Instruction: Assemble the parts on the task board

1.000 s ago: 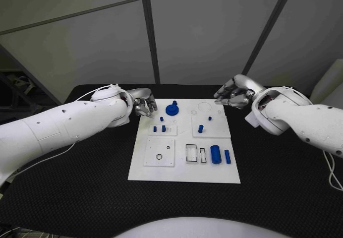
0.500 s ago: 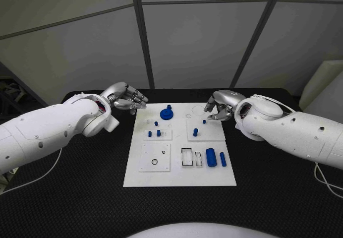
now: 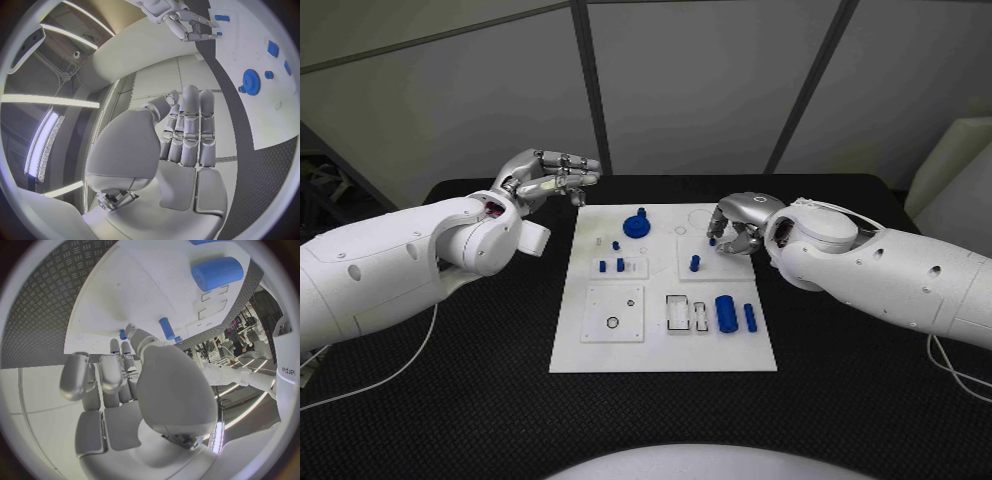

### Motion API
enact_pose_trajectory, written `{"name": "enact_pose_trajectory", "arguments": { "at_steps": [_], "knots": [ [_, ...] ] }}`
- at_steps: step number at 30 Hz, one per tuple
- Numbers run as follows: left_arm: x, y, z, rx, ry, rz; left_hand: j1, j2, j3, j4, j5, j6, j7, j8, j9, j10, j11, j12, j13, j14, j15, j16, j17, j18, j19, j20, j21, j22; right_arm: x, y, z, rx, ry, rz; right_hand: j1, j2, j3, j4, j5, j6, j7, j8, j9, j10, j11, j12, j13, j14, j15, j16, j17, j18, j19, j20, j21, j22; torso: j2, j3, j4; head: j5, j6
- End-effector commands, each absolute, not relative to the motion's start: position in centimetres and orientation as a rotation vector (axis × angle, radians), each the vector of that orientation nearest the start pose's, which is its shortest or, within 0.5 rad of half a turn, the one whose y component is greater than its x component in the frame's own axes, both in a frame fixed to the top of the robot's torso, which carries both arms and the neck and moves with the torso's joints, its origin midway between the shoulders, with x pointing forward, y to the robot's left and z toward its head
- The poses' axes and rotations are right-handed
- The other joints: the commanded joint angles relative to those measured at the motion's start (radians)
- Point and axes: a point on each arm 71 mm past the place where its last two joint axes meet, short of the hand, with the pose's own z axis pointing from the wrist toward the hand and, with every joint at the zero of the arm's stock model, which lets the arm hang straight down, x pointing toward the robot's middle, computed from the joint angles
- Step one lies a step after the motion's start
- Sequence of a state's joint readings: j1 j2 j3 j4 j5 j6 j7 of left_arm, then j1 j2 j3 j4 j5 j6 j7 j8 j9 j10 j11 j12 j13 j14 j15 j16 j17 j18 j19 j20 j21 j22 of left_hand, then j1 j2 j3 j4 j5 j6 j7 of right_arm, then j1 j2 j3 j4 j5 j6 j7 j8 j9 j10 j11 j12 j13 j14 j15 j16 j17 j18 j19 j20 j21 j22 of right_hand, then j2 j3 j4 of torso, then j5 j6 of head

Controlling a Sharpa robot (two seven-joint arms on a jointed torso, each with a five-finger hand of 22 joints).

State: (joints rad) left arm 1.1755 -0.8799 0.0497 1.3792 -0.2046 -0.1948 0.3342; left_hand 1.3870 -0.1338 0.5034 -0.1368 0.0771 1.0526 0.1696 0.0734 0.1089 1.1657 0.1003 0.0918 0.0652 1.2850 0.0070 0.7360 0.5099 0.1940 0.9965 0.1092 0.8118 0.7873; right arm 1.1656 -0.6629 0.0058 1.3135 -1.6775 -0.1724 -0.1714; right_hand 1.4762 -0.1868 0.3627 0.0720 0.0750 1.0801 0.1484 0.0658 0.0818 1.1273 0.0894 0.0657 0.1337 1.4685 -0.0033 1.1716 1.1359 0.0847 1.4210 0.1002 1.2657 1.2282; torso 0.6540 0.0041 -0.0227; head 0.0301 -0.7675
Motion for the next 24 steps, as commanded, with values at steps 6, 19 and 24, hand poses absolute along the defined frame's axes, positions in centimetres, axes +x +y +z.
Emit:
{"name": "enact_pose_trajectory", "arguments": {
  "at_steps": [6, 19, 24],
  "knots": [
    [51.44, 26.38, -16.33, -0.988, 1.367, -1.517, -0.002, 0.011, -0.003, -0.005, 0.007, 0.003, 0.002, -0.005, -0.001, 0.006, 0.002, -0.007, -0.001, -0.004, 0.0, -0.008, -0.004, -0.01, -0.01, 0.001, -0.008, -0.002, 52.04, -16.28, -20.86, -0.348, 1.733, 0.427, -0.011, 0.01, 0.019, -0.011, 0.007, -0.004, 0.0, 0.0, -0.001, 0.0, 0.002, -0.002, -0.01, 0.035, 0.006, 0.016, 0.005, -0.01, 0.003, 0.006, 0.016, 0.013, 0.0, 0.0001, 0.0007, -0.003, 0.0],
    [51.37, 26.35, -16.37, -0.99, 1.374, -1.52, -0.005, 0.012, -0.006, -0.004, 0.008, 0.0, 0.004, -0.007, -0.002, 0.003, 0.003, -0.009, -0.001, -0.003, 0.002, -0.016, -0.007, -0.01, -0.012, 0.002, -0.011, -0.003, 52.18, -16.03, -21.43, -0.353, 1.768, 0.411, -0.02, 0.06, 0.139, -0.037, -0.013, 0.019, -0.004, 0.002, 0.002, 0.031, -0.003, -0.001, -0.033, 0.031, 0.0, 0.047, 0.015, -0.015, 0.007, 0.003, 0.049, 0.05, -0.001, 0.0001, -0.0006, -0.003, -0.008],
    [51.37, 26.37, -16.4, -0.992, 1.377, -1.52, -0.006, 0.013, -0.007, -0.004, 0.009, -0.001, 0.004, -0.008, -0.002, 0.002, 0.004, -0.01, -0.001, -0.003, 0.002, -0.019, -0.008, -0.01, -0.013, 0.002, -0.012, -0.003, 52.35, -16.2, -21.57, -0.352, 1.774, 0.391, -0.031, 0.064, 0.169, -0.05, -0.014, 0.027, -0.007, 0.003, 0.005, 0.04, -0.006, 0.0, -0.039, 0.03, -0.002, 0.055, 0.016, -0.016, 0.008, 0.001, 0.059, 0.062, -0.001, 0.0002, 0.0003, -0.005, -0.009]
  ]
}}
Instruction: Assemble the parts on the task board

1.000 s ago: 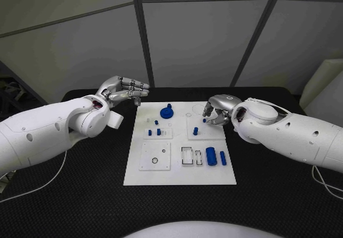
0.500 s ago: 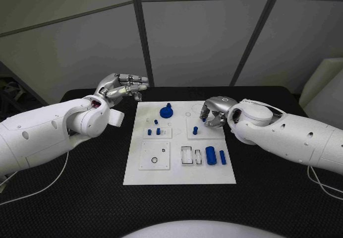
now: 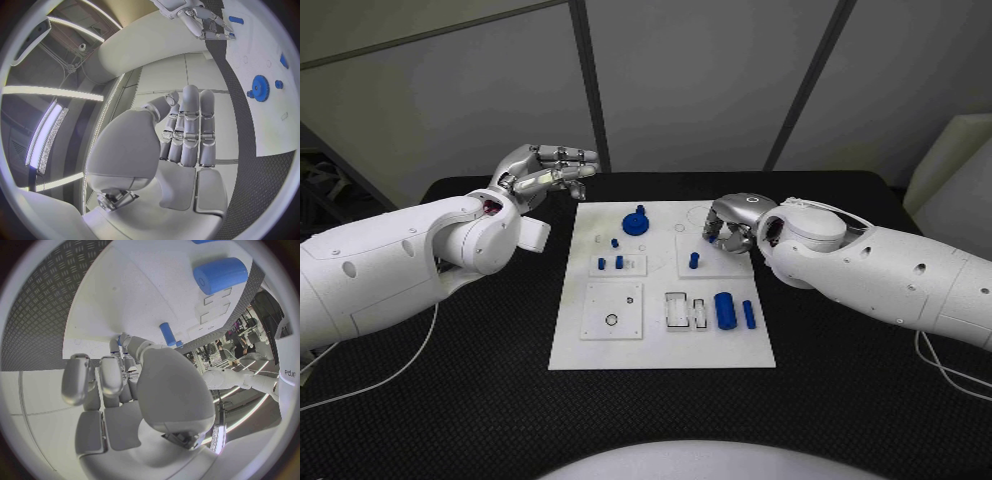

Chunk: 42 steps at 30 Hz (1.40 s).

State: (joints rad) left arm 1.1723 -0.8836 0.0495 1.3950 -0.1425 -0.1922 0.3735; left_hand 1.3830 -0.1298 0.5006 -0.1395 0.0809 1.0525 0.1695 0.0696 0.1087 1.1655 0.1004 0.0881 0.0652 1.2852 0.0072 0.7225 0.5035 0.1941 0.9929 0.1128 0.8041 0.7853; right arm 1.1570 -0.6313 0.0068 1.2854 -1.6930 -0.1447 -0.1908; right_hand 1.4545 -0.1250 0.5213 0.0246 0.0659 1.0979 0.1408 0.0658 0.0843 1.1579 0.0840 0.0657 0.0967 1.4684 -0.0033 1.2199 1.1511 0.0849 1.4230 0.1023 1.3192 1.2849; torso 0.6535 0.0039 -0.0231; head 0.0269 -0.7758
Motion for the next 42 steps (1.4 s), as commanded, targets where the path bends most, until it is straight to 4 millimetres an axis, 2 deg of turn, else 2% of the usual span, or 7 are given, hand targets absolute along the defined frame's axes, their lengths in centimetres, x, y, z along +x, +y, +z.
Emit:
{"name": "enact_pose_trajectory", "arguments": {
  "at_steps": [1, 6, 22, 35, 42],
  "knots": [
    [51.4, 26.4, -16.4, -0.992, 1.378, -1.519, -0.003, 0.009, -0.005, -0.001, 0.005, -0.002, 0.004, -0.004, -0.002, 0.001, 0.004, -0.007, -0.001, -0.004, 0.002, -0.006, -0.002, -0.011, -0.009, -0.001, -0.004, -0.001, 52.4, -16.2, -21.6, -0.351, 1.772, 0.387, -0.012, 0.003, 0.015, -0.005, -0.005, 0.012, 0.0, 0.004, 0.003, 0.012, -0.001, 0.0, -0.003, 0.03, -0.003, 0.009, 0.002, -0.017, 0.007, -0.002, 0.008, 0.008, -0.001, 0.0004, 0.0007, -0.002, 0.0],
    [51.3, 26.5, -16.4, -0.994, 1.38, -1.517, -0.003, 0.009, -0.006, -0.002, 0.005, -0.004, 0.005, -0.005, -0.002, 0.0, 0.004, -0.008, -0.001, -0.004, 0.002, -0.009, -0.004, -0.011, -0.01, -0.001, -0.006, -0.002, 52.4, -16.4, -21.5, -0.349, 1.757, 0.365, -0.019, 0.008, 0.03, -0.016, -0.004, 0.021, -0.004, 0.006, 0.006, 0.023, -0.006, 0.001, -0.005, 0.03, -0.006, 0.013, 0.002, -0.019, 0.011, -0.004, 0.018, 0.02, 0.001, 0.0009, -0.0004, -0.004, 0.002],
    [51.3, 26.3, -16.4, -0.996, 1.387, -1.518, -0.004, 0.009, -0.007, -0.002, 0.005, -0.007, 0.006, -0.006, -0.003, -0.002, 0.005, -0.009, -0.001, -0.005, 0.003, -0.014, -0.006, -0.011, -0.012, 0.0, -0.008, -0.003, 52.2, -16.0, -21.2, -0.347, 1.704, 0.375, -0.052, 0.006, 0.044, -0.042, -0.004, 0.063, -0.017, 0.015, 0.018, 0.071, -0.02, 0.007, -0.005, 0.025, -0.018, 0.005, -0.026, -0.028, 0.029, -0.014, 0.057, 0.064, -0.002, 0.0006, -0.0002, -0.008, -0.005],
    [51.4, 26.7, -16.5, -0.999, 1.384, -1.51, -0.004, 0.009, -0.008, -0.003, 0.005, -0.008, 0.006, -0.006, -0.003, -0.003, 0.005, -0.009, -0.001, -0.005, 0.003, -0.016, -0.007, -0.011, -0.012, 0.0, -0.009, -0.003, 51.4, -16.8, -19.8, -0.278, 1.557, 0.416, -0.066, 0.002, 0.04, -0.049, -0.006, 0.078, -0.022, 0.018, 0.023, 0.087, -0.026, 0.006, -0.005, 0.027, -0.023, 0.008, -0.032, -0.035, 0.043, -0.019, 0.081, 0.091, -0.003, 0.0003, -0.0003, -0.007, 0.004],
    [51.5, 27.0, -16.5, -1.005, 1.373, -1.49, -0.003, 0.007, -0.009, -0.006, 0.005, -0.012, 0.007, -0.007, -0.005, -0.007, 0.007, -0.012, -0.002, -0.003, 0.004, -0.02, -0.008, -0.01, -0.013, 0.0, -0.01, -0.004, 49.7, -16.9, -18.8, -0.267, 1.54, 0.47, -0.07, 0.001, 0.039, -0.049, -0.006, 0.081, -0.023, 0.017, 0.023, 0.089, -0.026, 0.004, -0.005, 0.028, -0.023, 0.009, -0.033, -0.035, 0.045, -0.02, 0.084, 0.094, -0.002, 0.0001, -0.0008, -0.006, 0.008]
  ]
}}
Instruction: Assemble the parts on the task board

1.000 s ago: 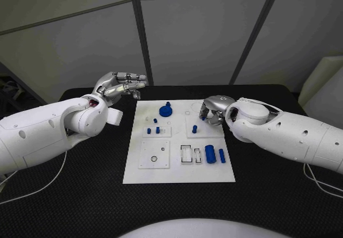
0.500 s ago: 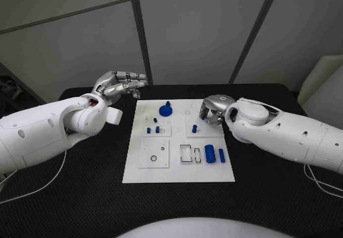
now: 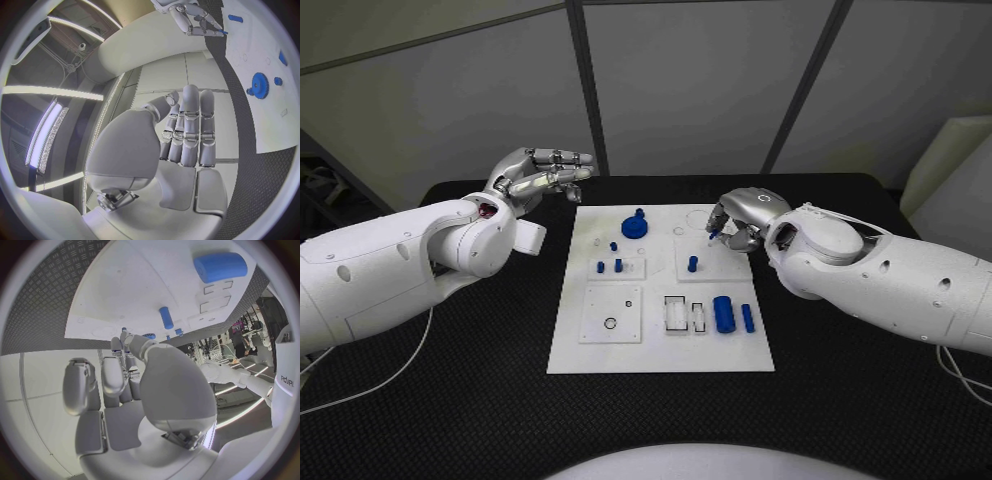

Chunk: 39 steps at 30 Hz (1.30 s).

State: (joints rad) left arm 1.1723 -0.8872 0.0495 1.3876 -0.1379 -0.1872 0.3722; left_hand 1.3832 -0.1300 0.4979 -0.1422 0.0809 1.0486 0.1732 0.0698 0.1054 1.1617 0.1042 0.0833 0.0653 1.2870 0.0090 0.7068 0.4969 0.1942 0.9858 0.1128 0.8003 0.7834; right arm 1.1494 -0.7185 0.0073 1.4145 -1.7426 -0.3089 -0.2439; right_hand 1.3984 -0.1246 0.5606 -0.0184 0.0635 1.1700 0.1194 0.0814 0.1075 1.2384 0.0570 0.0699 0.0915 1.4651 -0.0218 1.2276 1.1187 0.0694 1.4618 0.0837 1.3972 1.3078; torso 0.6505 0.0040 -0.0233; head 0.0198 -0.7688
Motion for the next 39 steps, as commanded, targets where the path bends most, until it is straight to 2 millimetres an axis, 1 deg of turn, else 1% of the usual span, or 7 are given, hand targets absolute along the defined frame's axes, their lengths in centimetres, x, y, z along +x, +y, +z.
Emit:
{"name": "enact_pose_trajectory", "arguments": {
  "at_steps": [1, 5, 11, 19, 24, 30, 39],
  "knots": [
    [51.5, 27.0, -16.5, -1.005, 1.373, -1.489, -0.003, 0.007, -0.006, -0.003, 0.005, -0.008, 0.004, -0.007, -0.001, -0.004, 0.003, -0.007, -0.002, -0.005, 0.002, -0.004, -0.002, -0.01, -0.005, 0.0, -0.006, -0.002, 49.4, -16.7, -18.6, -0.267, 1.539, 0.482, -0.014, 0.001, -0.001, -0.006, -0.004, 0.009, -0.001, 0.002, 0.0, 0.008, 0.001, 0.0, 0.0, 0.031, -0.005, 0.001, 0.0, -0.02, 0.007, -0.001, 0.007, 0.073, 0.0, -0.0003, -0.0009, 0.001, 0.002],
    [51.5, 26.9, -16.5, -1.005, 1.372, -1.489, -0.003, 0.007, -0.006, -0.003, 0.005, -0.008, 0.004, -0.007, -0.001, -0.004, 0.003, -0.007, -0.002, -0.005, 0.002, -0.004, -0.002, -0.01, -0.005, 0.0, -0.006, -0.002, 48.2, -15.7, -18.1, -0.273, 1.536, 0.537, -0.015, 0.001, -0.001, -0.006, -0.004, 0.009, -0.002, 0.002, 0.0, 0.008, 0.001, 0.0, 0.0, 0.031, -0.005, 0.002, 0.001, -0.02, 0.007, -0.001, 0.008, 0.073, 0.001, -0.0003, -0.0004, 0.003, 0.004],
    [51.6, 26.5, -16.5, -1.003, 1.378, -1.499, -0.003, 0.007, -0.006, -0.003, 0.005, -0.008, 0.004, -0.007, -0.001, -0.004, 0.003, -0.007, -0.002, -0.005, 0.002, -0.004, -0.002, -0.01, -0.005, 0.0, -0.006, -0.002, 46.2, -12.3, -17.3, -0.311, 1.534, 0.65, -0.015, 0.001, -0.001, -0.006, -0.004, 0.009, -0.002, 0.002, 0.001, 0.009, 0.001, 0.0, 0.0, 0.031, -0.005, 0.002, 0.001, -0.02, 0.007, -0.001, 0.008, 0.074, 0.002, -0.0004, 0.0015, 0.016, 0.006],
    [51.6, 25.8, -16.6, -0.999, 1.386, -1.514, -0.003, 0.007, -0.007, -0.004, 0.006, -0.009, 0.004, -0.007, -0.002, -0.005, 0.003, -0.007, -0.002, -0.004, 0.002, -0.006, -0.002, -0.01, -0.005, 0.001, -0.006, -0.002, 44.6, -8.0, -17.2, -0.39, 1.558, 0.744, -0.021, 0.002, -0.002, -0.004, -0.005, 0.009, -0.002, 0.0, 0.001, 0.007, 0.001, -0.003, -0.001, 0.032, -0.005, 0.005, 0.001, -0.021, 0.007, -0.002, 0.009, 0.075, 0.003, -0.0014, 0.002, 0.049, -0.007],
    [51.7, 25.2, -16.6, -0.998, 1.394, -1.524, -0.003, 0.007, -0.007, -0.004, 0.006, -0.009, 0.004, -0.007, -0.002, -0.005, 0.003, -0.007, -0.002, -0.004, 0.002, -0.006, -0.002, -0.01, -0.005, 0.001, -0.006, -0.002, 43.6, -5.7, -18.5, -0.45, 1.601, 0.775, -0.022, 0.003, -0.001, -0.004, -0.005, 0.007, -0.002, -0.002, 0.001, 0.005, 0.001, -0.005, -0.002, 0.032, -0.005, 0.004, -0.001, -0.02, 0.007, -0.002, 0.008, 0.073, 0.004, -0.0021, 0.0012, 0.066, -0.015],
    [51.6, 25.1, -16.6, -0.996, 1.399, -1.53, -0.003, 0.007, -0.007, -0.005, 0.006, -0.011, 0.004, -0.007, -0.002, -0.006, 0.004, -0.008, -0.002, -0.004, 0.003, -0.007, -0.003, -0.01, -0.006, 0.001, -0.007, -0.002, 42.9, -4.5, -20.3, -0.486, 1.64, 0.781, -0.022, 0.004, 0.0, -0.005, -0.005, 0.006, -0.001, -0.003, 0.0, 0.004, 0.002, -0.006, -0.003, 0.032, -0.005, 0.005, -0.001, -0.021, 0.007, -0.002, 0.009, 0.075, 0.003, 0.0001, -0.0005, 0.08, -0.022],
    [51.6, 25.0, -16.6, -0.995, 1.401, -1.535, -0.003, 0.007, -0.007, -0.005, 0.006, -0.011, 0.004, -0.007, -0.002, -0.006, 0.004, -0.008, -0.002, -0.004, 0.003, -0.007, -0.003, -0.01, -0.006, 0.001, -0.007, -0.002, 42.6, -3.8, -21.4, -0.507, 1.664, 0.769, -0.023, 0.004, 0.0, -0.005, -0.005, 0.005, -0.001, -0.004, 0.0, 0.003, 0.002, -0.006, -0.003, 0.032, -0.005, 0.005, -0.002, -0.021, 0.007, -0.002, 0.009, 0.075, 0.003, -0.0005, 0.0006, 0.089, -0.032]
  ]
}}
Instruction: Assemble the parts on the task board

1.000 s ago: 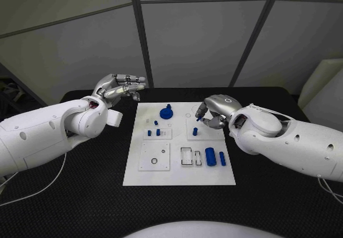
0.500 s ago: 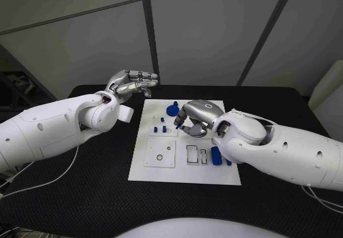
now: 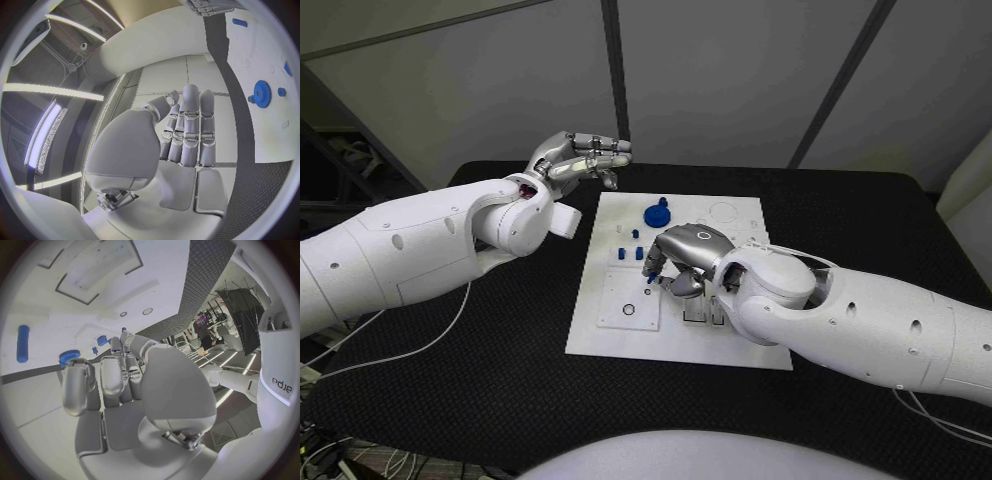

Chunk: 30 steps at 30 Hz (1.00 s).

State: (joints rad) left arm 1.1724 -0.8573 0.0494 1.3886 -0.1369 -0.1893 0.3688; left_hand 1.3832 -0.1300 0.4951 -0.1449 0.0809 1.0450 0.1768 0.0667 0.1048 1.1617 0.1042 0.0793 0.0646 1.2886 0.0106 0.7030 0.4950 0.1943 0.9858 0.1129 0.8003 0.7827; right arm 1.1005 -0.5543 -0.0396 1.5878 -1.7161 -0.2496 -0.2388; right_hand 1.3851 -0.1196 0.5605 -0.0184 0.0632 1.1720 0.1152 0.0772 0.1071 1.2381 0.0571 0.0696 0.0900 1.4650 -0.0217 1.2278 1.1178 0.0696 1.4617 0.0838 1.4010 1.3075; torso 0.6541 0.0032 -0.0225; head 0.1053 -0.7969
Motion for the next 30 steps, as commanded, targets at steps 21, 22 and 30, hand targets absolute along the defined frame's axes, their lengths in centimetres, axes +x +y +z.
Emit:
{"name": "enact_pose_trajectory", "arguments": {
  "at_steps": [21, 22, 30],
  "knots": [
    [51.6, 24.9, -16.6, -0.993, 1.408, -1.543, -0.004, 0.007, -0.006, -0.002, 0.005, -0.008, 0.002, -0.004, -0.002, -0.007, 0.004, -0.004, -0.001, -0.006, 0.002, -0.005, -0.002, -0.011, -0.006, 0.001, -0.007, -0.002, 42.4, -3.0, -22.5, -0.548, 1.7, 0.741, -0.011, 0.0, 0.0, -0.005, -0.004, 0.003, 0.004, -0.001, 0.001, 0.002, 0.002, -0.007, -0.002, 0.032, -0.005, 0.005, -0.002, -0.022, 0.009, -0.002, 0.008, 0.078, -0.002, 0.0001, -0.0004, 0.016, -0.02],
    [51.6, 24.9, -16.6, -0.993, 1.408, -1.543, -0.004, 0.007, -0.006, -0.002, 0.005, -0.008, 0.002, -0.004, -0.002, -0.007, 0.004, -0.004, -0.001, -0.006, 0.002, -0.005, -0.002, -0.011, -0.006, 0.001, -0.007, -0.002, 42.4, -3.0, -22.6, -0.548, 1.701, 0.741, -0.011, 0.0, 0.0, -0.005, -0.004, 0.003, 0.004, -0.001, 0.001, 0.002, 0.002, -0.007, -0.002, 0.032, -0.005, 0.005, -0.002, -0.022, 0.009, -0.002, 0.008, 0.078, -0.002, 0.0001, -0.0004, 0.016, -0.02],
    [51.6, 24.9, -16.6, -0.994, 1.409, -1.543, -0.006, 0.006, -0.007, -0.002, 0.005, -0.011, 0.002, -0.004, -0.003, -0.008, 0.005, -0.005, -0.001, -0.006, 0.002, -0.008, -0.003, -0.011, -0.007, 0.002, -0.009, -0.002, 42.5, -2.9, -22.8, -0.55, 1.708, 0.731, -0.011, 0.0, 0.0, -0.005, -0.004, 0.003, 0.004, -0.001, 0.001, 0.002, 0.003, -0.007, -0.002, 0.032, -0.005, 0.005, -0.002, -0.022, 0.009, -0.002, 0.008, 0.078, -0.001, 0.0003, 0.0, 0.02, -0.024]
  ]
}}
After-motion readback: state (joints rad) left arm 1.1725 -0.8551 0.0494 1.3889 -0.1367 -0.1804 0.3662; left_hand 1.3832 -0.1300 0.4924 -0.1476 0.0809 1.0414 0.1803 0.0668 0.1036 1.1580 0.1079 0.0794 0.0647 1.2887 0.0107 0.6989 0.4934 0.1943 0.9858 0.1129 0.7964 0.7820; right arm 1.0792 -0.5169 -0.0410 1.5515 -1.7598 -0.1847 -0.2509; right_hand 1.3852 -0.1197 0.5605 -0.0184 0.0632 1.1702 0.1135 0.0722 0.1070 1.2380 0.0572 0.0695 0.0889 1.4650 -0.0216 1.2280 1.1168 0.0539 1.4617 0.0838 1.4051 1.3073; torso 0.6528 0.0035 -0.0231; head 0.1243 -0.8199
